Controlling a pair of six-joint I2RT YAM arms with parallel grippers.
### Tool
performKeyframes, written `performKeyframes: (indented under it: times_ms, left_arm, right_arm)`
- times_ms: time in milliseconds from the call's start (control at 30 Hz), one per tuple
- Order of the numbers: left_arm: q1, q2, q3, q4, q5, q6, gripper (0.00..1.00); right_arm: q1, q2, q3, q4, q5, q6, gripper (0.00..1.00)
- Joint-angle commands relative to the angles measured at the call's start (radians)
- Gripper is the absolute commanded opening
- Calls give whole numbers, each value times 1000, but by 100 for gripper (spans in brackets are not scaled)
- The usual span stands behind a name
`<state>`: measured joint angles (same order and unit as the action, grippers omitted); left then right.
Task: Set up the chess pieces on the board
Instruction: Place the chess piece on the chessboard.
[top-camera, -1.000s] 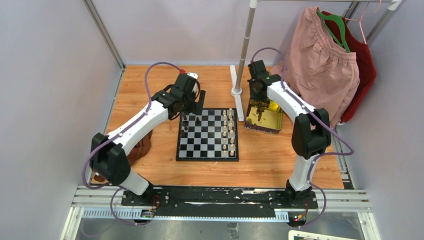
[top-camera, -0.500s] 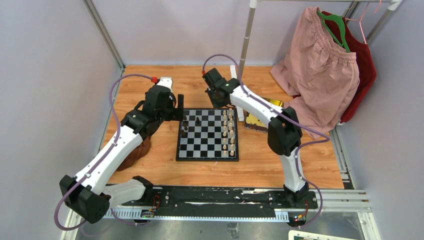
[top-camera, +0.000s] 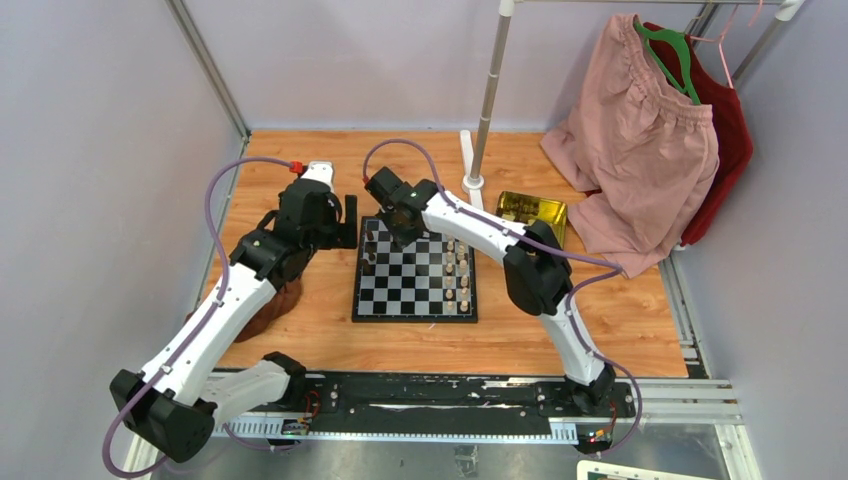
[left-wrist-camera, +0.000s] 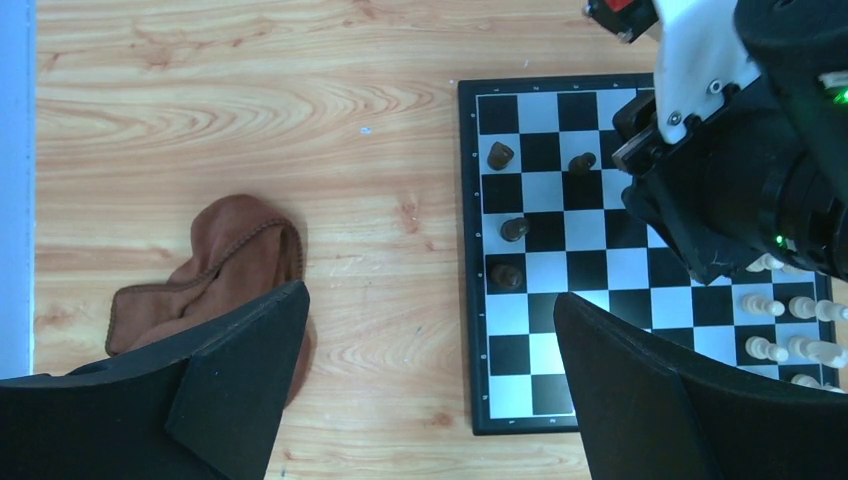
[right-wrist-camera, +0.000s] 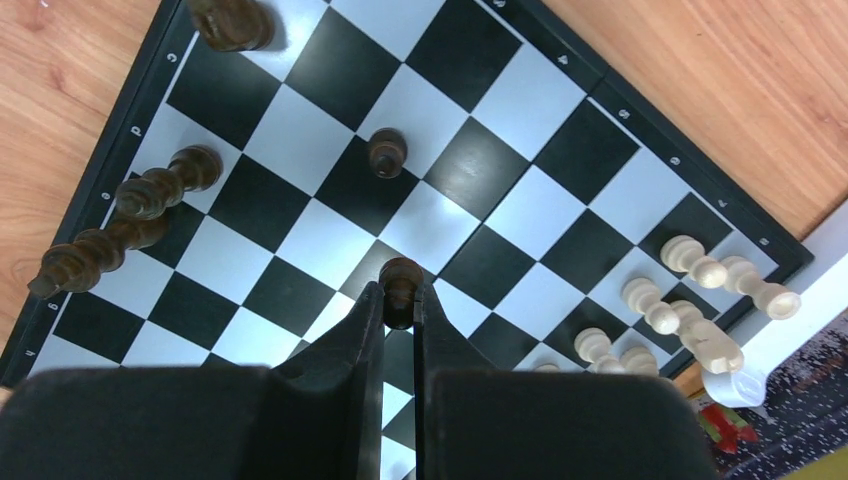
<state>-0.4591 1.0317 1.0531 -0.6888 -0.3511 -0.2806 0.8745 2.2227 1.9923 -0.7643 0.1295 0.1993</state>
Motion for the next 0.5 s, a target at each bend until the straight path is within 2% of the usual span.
performKeyframes:
  times_ms: [0, 233, 467]
  left_arm:
    - [12, -4, -1, 5, -6, -3, 100]
    - [16, 7, 11, 16, -6, -3, 100]
    - [19, 14, 16, 18, -5, -6, 100]
  right_arm:
    - [25, 26, 33, -46, -15, -3, 0]
    - [32, 48, 25, -47, -21, -4, 1]
    - [32, 66, 21, -47, -25, -6, 6]
